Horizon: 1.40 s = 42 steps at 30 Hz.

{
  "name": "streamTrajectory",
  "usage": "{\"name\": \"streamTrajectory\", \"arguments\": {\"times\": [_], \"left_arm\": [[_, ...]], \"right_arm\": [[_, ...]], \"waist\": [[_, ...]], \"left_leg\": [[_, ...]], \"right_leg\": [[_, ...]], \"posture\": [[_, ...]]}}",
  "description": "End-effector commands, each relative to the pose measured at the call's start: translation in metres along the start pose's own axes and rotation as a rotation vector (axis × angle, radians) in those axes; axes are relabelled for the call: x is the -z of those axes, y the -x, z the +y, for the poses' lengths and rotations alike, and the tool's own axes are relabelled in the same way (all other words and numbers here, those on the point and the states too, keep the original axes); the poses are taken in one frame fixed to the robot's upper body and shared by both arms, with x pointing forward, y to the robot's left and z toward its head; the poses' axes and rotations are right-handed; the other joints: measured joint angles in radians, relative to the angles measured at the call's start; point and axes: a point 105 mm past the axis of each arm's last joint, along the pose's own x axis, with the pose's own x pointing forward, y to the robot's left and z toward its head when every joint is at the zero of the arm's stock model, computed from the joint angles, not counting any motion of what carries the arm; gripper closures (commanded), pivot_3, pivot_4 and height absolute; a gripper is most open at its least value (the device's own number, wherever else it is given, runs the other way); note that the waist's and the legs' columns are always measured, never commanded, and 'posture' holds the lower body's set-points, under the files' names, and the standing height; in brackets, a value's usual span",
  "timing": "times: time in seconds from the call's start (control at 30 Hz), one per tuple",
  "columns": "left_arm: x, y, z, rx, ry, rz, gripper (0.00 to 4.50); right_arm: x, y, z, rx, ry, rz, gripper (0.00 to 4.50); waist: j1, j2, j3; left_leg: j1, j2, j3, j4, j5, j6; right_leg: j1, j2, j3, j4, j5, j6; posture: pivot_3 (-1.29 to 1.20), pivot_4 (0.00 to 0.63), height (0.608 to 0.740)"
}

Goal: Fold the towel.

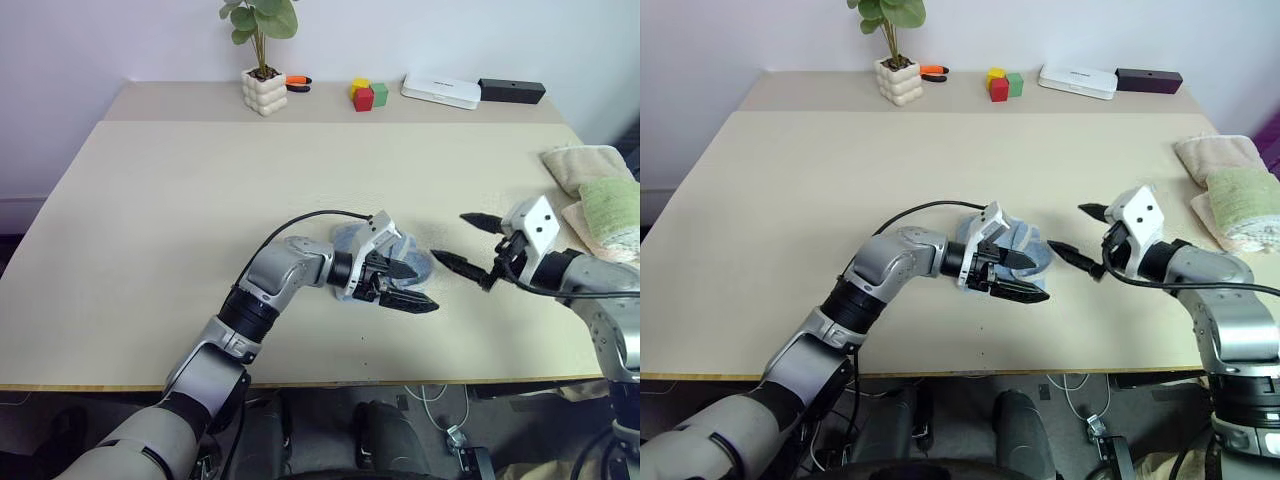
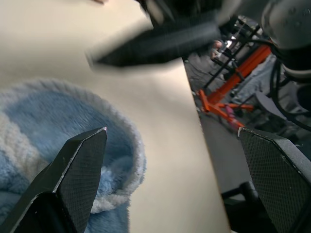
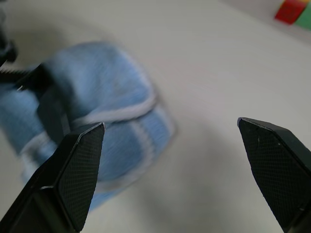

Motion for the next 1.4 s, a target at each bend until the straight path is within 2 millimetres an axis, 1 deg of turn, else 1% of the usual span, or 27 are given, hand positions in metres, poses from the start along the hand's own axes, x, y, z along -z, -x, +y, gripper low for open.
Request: {"name": "streamTrajectory", "arguments": {"times": [0.03, 0.1, 0.17, 0.2, 0.23, 0.27, 0.33, 0.37, 0.4, 0.43, 0.5, 0.57, 0.63, 0.7, 0.8, 0.9, 1.0, 1.1, 1.23, 1.4], "left_arm": [[-0.041, 0.008, -0.012, 0.068, -0.111, -0.159, 0.07], [-0.053, 0.017, -0.017, 0.092, -0.104, -0.230, 0.07], [-0.054, 0.026, -0.025, 0.132, -0.152, -0.247, 0.07], [-0.054, 0.030, -0.025, 0.138, -0.146, -0.247, 0.07], [-0.055, 0.034, -0.024, 0.130, -0.153, -0.259, 0.07], [-0.063, 0.040, -0.021, 0.108, -0.157, -0.301, 0.07], [-0.077, 0.055, -0.015, 0.080, -0.105, -0.384, 0.07], [-0.081, 0.060, -0.013, 0.075, -0.081, -0.407, 0.07], [-0.090, 0.073, -0.009, 0.041, -0.092, -0.464, 0.07], [-0.094, 0.087, -0.001, -0.015, -0.092, -0.501, 0.07], [-0.096, 0.114, 0.014, -0.145, -0.134, -0.556, 0.07], [-0.090, 0.131, 0.023, -0.204, -0.103, -0.577, 0.07], [-0.080, 0.141, 0.029, -0.255, -0.089, -0.565, 0.07], [-0.074, 0.144, 0.032, -0.286, -0.099, -0.551, 0.07], [-0.068, 0.149, 0.033, -0.314, -0.068, -0.571, 0.07], [-0.066, 0.142, 0.031, -0.306, -0.061, -0.572, 0.07], [-0.067, 0.137, 0.030, -0.295, -0.052, -0.583, 0.07], [-0.064, 0.124, 0.025, -0.262, -0.034, -0.573, 0.07], [-0.058, 0.115, 0.021, -0.226, -0.020, -0.552, 0.07], [-0.058, 0.109, 0.017, -0.201, -0.020, -0.546, 0.07]], "right_arm": [[-0.002, 0.002, -0.007, 0.044, 0.072, 0.027, 0.00], [-0.004, 0.003, -0.014, 0.074, 0.080, 0.018, 0.00], [-0.007, 0.004, -0.020, 0.102, 0.095, 0.011, 0.00], [-0.010, 0.004, -0.023, 0.115, 0.107, -0.002, 0.00], [-0.014, 0.004, -0.027, 0.135, 0.108, -0.022, 0.00], [-0.021, 0.003, -0.030, 0.150, 0.089, -0.059, 0.00], [-0.035, 0.002, -0.028, 0.146, 0.058, -0.128, 0.00], [-0.039, 0.001, -0.026, 0.138, 0.050, -0.147, 0.00], [-0.045, -0.002, -0.019, 0.110, 0.025, -0.176, 0.00], [-0.048, -0.006, -0.008, 0.066, 0.008, -0.192, 0.00], [-0.053, -0.015, 0.014, 0.003, -0.019, -0.216, 0.00], [-0.058, -0.024, 0.031, -0.036, -0.049, -0.243, 0.00], [-0.060, -0.032, 0.045, -0.060, -0.054, -0.245, 0.00], [-0.060, -0.035, 0.051, -0.065, -0.052, -0.242, 0.00], [-0.049, -0.045, 0.066, -0.102, 0.025, -0.171, 0.00], [-0.033, -0.046, 0.065, -0.096, 0.097, -0.096, 0.00], [-0.025, -0.043, 0.059, -0.073, 0.119, -0.060, 0.00], [-0.013, -0.032, 0.041, -0.029, 0.214, 0.022, 0.00], [-0.011, -0.023, 0.026, 0.009, 0.238, 0.042, 0.00], [0.003, -0.011, 0.008, 0.068, 0.274, 0.115, 0.00]], "waist": [[0.000, 0.000, 0.000], [0.000, 0.000, 0.000], [-0.001, 0.000, 0.000], [-0.001, 0.000, 0.000], [-0.001, 0.000, 0.000], [-0.001, 0.000, 0.000], [-0.001, 0.000, 0.000], [0.000, 0.000, 0.000], [0.000, 0.000, 0.000], [-0.001, 0.000, 0.000], [-0.004, 0.000, 0.000], [-0.006, 0.000, 0.000], [-0.004, 0.001, 0.000], [0.002, 0.000, 0.000], [0.004, 0.000, 0.000], [0.002, 0.000, 0.000], [-0.001, 0.000, 0.000], [0.001, 0.000, 0.000], [-0.001, 0.000, 0.000], [0.001, 0.000, 0.000]], "left_leg": [[0.000, 0.000, 0.000, 0.000, 0.000, 0.000], [0.000, 0.000, 0.000, 0.000, 0.000, 0.000], [0.000, 0.000, 0.000, 0.000, 0.000, 0.000], [0.000, 0.000, 0.000, 0.000, 0.000, 0.000], [0.000, 0.000, 0.000, 0.000, 0.000, 0.000], [0.000, 0.000, 0.000, 0.000, 0.000, 0.000], [0.000, 0.000, 0.000, 0.000, 0.000, 0.000], [0.000, 0.000, 0.000, 0.000, 0.000, 0.000], [0.000, 0.000, 0.000, 0.000, 0.000, 0.000], [0.000, 0.000, -0.001, 0.000, 0.000, 0.000], [0.000, 0.000, -0.002, 0.000, 0.000, 0.000], [0.001, 0.000, -0.003, 0.000, 0.000, 0.000], [0.001, 0.000, -0.003, 0.000, 0.001, -0.001], [0.000, 0.000, -0.003, 0.000, 0.001, -0.001], [0.000, -0.002, -0.004, 0.001, 0.000, -0.001], [0.000, -0.002, -0.005, 0.001, 0.000, -0.001], [0.000, -0.002, -0.005, 0.001, 0.000, -0.001], [0.000, -0.002, -0.005, 0.001, 0.000, -0.001], [0.001, -0.002, -0.005, 0.001, 0.000, -0.001], [0.001, -0.002, -0.006, 0.001, 0.001, -0.001]], "right_leg": [[0.000, 0.000, 0.000, 0.000, 0.000, 0.000], [0.000, 0.000, 0.000, 0.000, 0.000, 0.000], [0.000, 0.000, 0.000, 0.000, 0.000, 0.000], [0.000, 0.000, 0.000, 0.000, 0.000, 0.000], [0.000, 0.000, 0.000, 0.000, 0.000, 0.000], [0.000, 0.000, 0.000, 0.000, 0.000, 0.000], [0.000, 0.000, 0.000, 0.001, 0.000, 0.001], [0.000, 0.000, 0.000, 0.001, 0.000, 0.001], [0.000, 0.000, -0.001, 0.001, 0.000, 0.001], [0.000, 0.000, -0.001, 0.001, 0.000, 0.001], [0.001, 0.000, -0.002, 0.001, 0.001, 0.001], [0.001, 0.001, -0.002, 0.002, 0.001, 0.001], [0.001, 0.001, -0.002, 0.002, 0.000, 0.001], [0.001, 0.001, -0.002, 0.002, 0.000, 0.001], [0.003, 0.001, -0.002, 0.001, 0.000, 0.001], [0.004, 0.001, -0.003, 0.001, 0.000, 0.001], [0.004, 0.001, -0.003, 0.001, 0.000, 0.001], [0.005, 0.001, -0.003, 0.001, 0.000, 0.001], [0.005, 0.001, -0.003, 0.001, 0.000, 0.001], [0.005, 0.001, -0.003, 0.000, 0.000, 0.001]], "posture": [[0.00, 0.150, 0.735], [0.00, 0.150, 0.735], [0.00, 0.150, 0.735], [0.00, 0.150, 0.735], [0.00, 0.150, 0.735], [0.00, 0.150, 0.735], [0.00, 0.150, 0.735], [0.00, 0.150, 0.735], [0.00, 0.150, 0.735], [0.00, 0.150, 0.735], [0.00, 0.150, 0.735], [0.00, 0.150, 0.735], [0.00, 0.150, 0.735], [0.00, 0.150, 0.735], [0.00, 0.150, 0.735], [0.00, 0.150, 0.735], [0.00, 0.150, 0.735], [0.00, 0.150, 0.735], [0.00, 0.150, 0.735], [0.00, 0.150, 0.735]]}}
